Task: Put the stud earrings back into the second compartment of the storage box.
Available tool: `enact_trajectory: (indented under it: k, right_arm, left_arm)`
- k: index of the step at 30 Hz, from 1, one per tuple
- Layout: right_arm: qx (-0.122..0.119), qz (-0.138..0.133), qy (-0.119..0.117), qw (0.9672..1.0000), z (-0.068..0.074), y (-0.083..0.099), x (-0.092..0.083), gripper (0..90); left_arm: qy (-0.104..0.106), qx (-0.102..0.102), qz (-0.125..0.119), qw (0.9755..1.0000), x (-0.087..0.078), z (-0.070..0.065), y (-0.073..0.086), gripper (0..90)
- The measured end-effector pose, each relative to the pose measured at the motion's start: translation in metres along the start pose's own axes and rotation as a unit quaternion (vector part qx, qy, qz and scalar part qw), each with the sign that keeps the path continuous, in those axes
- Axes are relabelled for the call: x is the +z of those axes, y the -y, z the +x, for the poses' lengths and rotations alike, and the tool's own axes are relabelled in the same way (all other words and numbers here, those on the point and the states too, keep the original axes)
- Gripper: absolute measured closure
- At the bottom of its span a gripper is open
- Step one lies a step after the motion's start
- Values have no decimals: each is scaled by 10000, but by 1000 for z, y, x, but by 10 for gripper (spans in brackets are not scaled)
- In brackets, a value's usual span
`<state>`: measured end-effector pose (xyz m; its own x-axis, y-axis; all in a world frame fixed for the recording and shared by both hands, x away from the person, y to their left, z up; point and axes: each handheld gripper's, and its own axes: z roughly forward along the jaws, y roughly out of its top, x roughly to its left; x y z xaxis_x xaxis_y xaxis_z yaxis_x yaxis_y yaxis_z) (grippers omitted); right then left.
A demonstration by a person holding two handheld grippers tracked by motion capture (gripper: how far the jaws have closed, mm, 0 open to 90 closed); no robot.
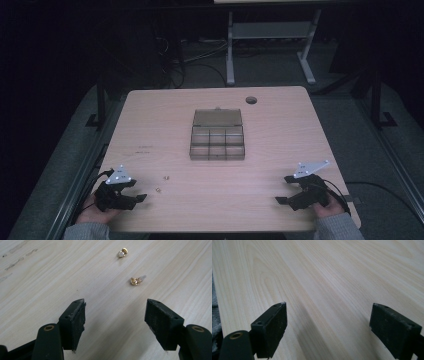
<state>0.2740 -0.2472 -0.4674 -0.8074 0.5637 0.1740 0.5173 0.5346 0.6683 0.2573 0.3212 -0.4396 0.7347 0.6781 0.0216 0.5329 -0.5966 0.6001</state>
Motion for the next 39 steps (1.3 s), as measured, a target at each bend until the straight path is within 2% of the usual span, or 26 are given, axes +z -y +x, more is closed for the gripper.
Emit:
enact_trajectory:
  k: [16,19,23,30,39]
  right_arm:
    - [-62,24,-44,10000,1,-1,2,144]
    - [-63,27,-51,10000,1,-1,2,145]
    - [-53,28,-59,10000,2,-1,2,145]
    - [-71,29,-67,9999,1,-1,2,145]
    - [-84,27,-74,9999,1,-2,2,145]
  left_arm:
    - [105,131,32,9999,5,-8,-10,377]
    - [93,256,63,9996,6,-10,-14,388]
    - [80,310,63,9995,8,-11,-16,405]
    - [119,298,51,9995,9,-12,-19,425]
    - [189,534,93,9984,16,-18,-28,495]
